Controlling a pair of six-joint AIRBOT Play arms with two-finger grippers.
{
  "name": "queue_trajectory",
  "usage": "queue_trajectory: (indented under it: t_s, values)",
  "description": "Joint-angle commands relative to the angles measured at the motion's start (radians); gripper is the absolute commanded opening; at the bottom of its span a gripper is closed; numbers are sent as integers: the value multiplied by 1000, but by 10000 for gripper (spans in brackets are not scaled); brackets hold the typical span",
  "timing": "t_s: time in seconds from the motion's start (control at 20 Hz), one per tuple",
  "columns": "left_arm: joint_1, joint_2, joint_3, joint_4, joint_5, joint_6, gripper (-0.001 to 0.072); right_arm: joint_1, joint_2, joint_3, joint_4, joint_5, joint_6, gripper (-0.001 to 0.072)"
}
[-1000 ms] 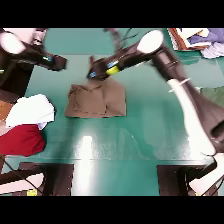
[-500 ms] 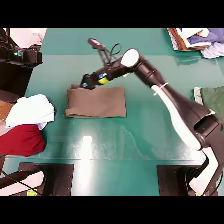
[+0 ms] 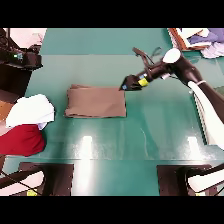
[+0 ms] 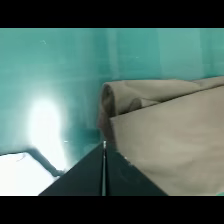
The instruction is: Fold the shirts.
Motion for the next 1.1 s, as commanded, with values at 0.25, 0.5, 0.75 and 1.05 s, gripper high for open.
queue_trajectory:
  t_s: [0.25,0.5,0.75,1.05]
  values:
    - [1,1,-6,-63,41,5,24,-27,-54,-307,161,-168,-38,654]
    - [1,0,-6,-64,39,7,24,79,-209,-157,287,-175,-70,652]
    - [1,0,-6,-123,36,7,24,135,-251,-34,296,-239,-102,105]
    - [-84,0,-6,-155,33,8,24,12,-146,11,229,-128,-116,18]
